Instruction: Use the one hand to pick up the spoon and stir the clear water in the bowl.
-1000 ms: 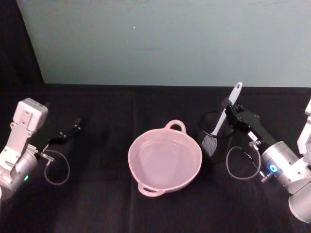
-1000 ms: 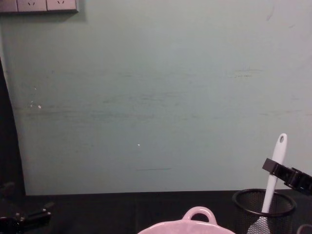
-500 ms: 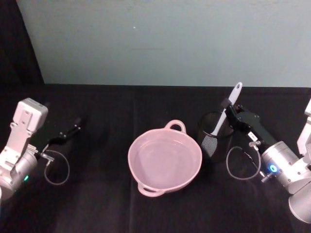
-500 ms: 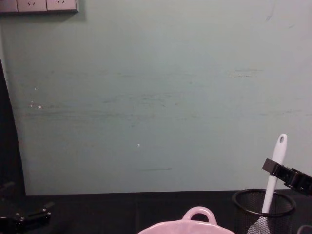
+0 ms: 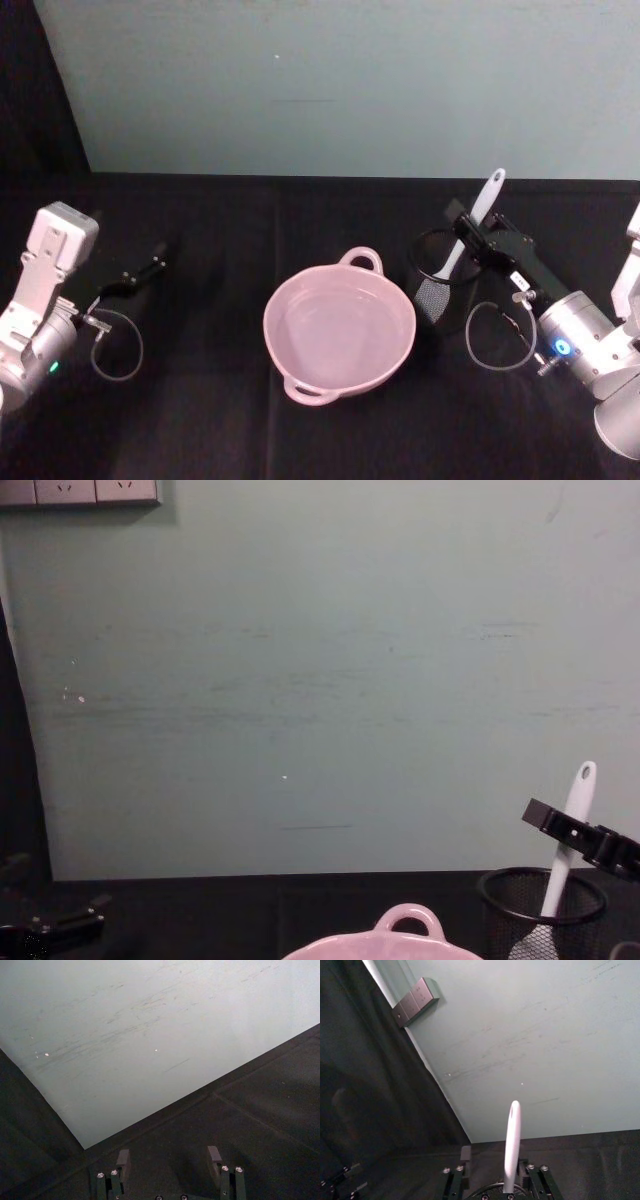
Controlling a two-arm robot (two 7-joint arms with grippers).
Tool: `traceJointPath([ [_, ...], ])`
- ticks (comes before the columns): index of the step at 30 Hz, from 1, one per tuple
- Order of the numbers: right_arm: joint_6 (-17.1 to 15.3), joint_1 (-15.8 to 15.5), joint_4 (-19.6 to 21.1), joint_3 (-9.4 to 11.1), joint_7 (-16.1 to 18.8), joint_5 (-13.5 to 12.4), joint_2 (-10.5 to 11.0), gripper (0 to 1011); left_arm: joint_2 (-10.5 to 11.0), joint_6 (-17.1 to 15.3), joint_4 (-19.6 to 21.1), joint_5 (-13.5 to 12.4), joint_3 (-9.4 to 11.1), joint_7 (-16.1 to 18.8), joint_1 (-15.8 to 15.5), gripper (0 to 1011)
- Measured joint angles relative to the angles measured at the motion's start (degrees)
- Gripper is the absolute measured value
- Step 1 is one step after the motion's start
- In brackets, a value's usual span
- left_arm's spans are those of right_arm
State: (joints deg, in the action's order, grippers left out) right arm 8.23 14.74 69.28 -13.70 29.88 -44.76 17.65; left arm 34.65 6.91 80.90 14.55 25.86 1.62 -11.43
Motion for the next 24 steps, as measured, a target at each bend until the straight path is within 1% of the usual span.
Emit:
traceJointPath([
  [2, 0.00, 0.00, 0.01, 0.00, 0.00, -0.01, 0.00, 583, 0.00, 0.00, 0.00, 0.00, 0.00, 0.00, 0.00, 1005],
  [3, 0.00, 0.00, 0.01, 0.00, 0.00, -0.02, 0.00, 643, 0.00, 0.00, 0.00, 0.00, 0.00, 0.00, 0.00, 1005],
  [6, 0.00, 0.00, 0.02, 0.00, 0.00, -0.03, 0.00, 705, 0.00, 0.00, 0.00, 0.00, 0.00, 0.00, 0.00, 1005],
  [7, 0.00, 0.00, 0.03, 0.00, 0.00, -0.04, 0.00, 761, 0.00, 0.00, 0.00, 0.00, 0.00, 0.00, 0.00, 1005],
  [9, 0.00, 0.00, 0.04, 0.00, 0.00, -0.06, 0.00, 799, 0.00, 0.00, 0.00, 0.00, 0.00, 0.00, 0.00, 1005],
  [12, 0.00, 0.00, 0.05, 0.00, 0.00, -0.08, 0.00, 889, 0.00, 0.00, 0.00, 0.00, 0.00, 0.00, 0.00, 1005],
  [13, -0.01, 0.00, 0.06, 0.00, 0.00, -0.08, 0.00, 935, 0.00, 0.00, 0.00, 0.00, 0.00, 0.00, 0.00, 1005],
  [17, 0.00, 0.00, 0.06, 0.00, 0.00, -0.08, 0.00, 1004, 0.00, 0.00, 0.00, 0.00, 0.00, 0.00, 0.00, 1005],
  [24, 0.00, 0.00, 0.07, 0.00, 0.00, -0.07, 0.00, 1004, 0.00, 0.00, 0.00, 0.00, 0.00, 0.00, 0.00, 1005],
])
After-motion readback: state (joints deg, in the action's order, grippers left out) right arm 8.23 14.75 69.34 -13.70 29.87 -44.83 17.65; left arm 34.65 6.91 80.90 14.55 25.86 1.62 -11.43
